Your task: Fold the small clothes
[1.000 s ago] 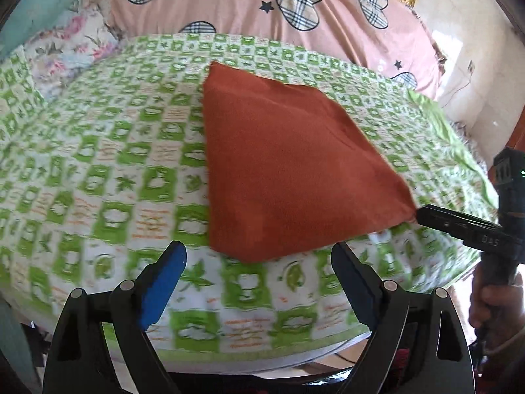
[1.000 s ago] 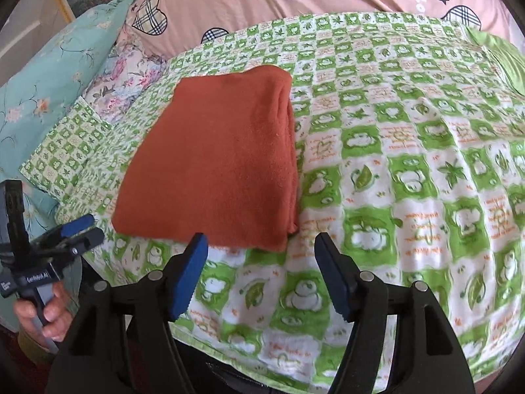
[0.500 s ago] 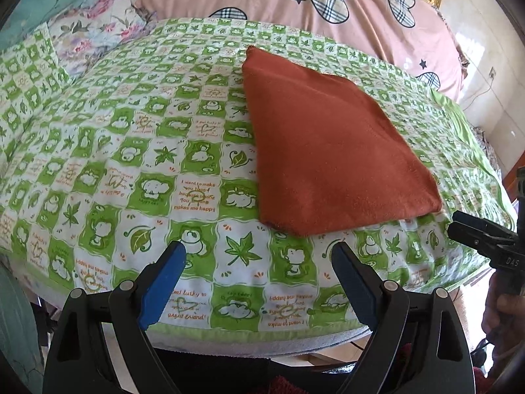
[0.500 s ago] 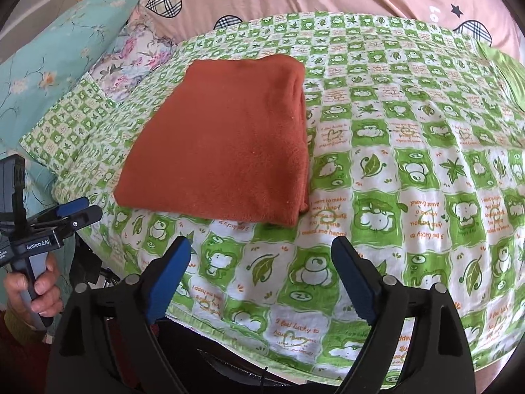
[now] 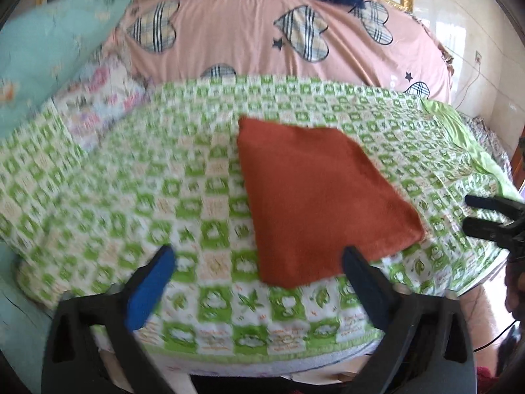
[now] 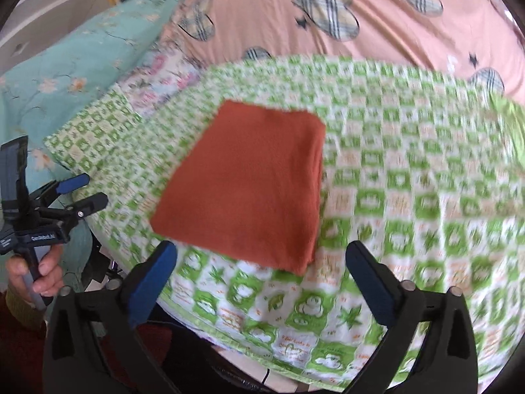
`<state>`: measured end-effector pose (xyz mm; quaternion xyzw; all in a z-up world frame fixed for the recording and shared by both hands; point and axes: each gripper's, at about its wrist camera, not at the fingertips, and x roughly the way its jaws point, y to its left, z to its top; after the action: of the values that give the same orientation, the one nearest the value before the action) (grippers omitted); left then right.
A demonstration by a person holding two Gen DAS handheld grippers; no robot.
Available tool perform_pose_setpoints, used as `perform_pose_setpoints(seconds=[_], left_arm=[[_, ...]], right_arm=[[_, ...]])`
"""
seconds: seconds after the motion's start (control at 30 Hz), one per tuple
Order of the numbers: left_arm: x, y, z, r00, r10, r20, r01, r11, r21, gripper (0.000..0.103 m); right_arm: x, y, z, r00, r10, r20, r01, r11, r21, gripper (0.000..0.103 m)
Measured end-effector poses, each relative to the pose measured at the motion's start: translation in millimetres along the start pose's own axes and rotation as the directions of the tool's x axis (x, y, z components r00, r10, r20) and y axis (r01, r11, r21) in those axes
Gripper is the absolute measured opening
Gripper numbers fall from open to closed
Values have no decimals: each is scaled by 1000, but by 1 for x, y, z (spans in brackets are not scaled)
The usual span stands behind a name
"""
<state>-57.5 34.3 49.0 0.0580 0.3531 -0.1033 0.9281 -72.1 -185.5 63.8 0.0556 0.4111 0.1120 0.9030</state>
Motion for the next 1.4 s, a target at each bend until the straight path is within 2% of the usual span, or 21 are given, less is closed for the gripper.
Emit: perform_pose_setpoints(seconds=[0.1, 0.37, 0.7, 1.1, 1.4], left_arm=[[-1, -4, 0, 999, 32, 12, -32, 999, 29, 103], [38, -7, -29, 992, 62, -107, -60, 998, 22, 103], [67, -13, -35, 975, 104, -196, -100, 994, 31, 103], [72, -20, -14, 976, 145, -163, -137, 989, 61, 103], [77, -22, 5, 979, 147, -138, -142, 989, 49, 103]], right_arm=[[1, 4, 2, 1000, -10, 3, 10, 1000, -17, 103], [43, 2, -25, 993, -45, -110, 45, 999, -2, 103], [64, 8, -28, 988, -43, -147, 41, 999, -19, 103], [76, 11, -4, 989, -38, -146, 33, 999, -35, 103], [83, 9, 20, 993, -26, -119, 23, 999, -24, 103]])
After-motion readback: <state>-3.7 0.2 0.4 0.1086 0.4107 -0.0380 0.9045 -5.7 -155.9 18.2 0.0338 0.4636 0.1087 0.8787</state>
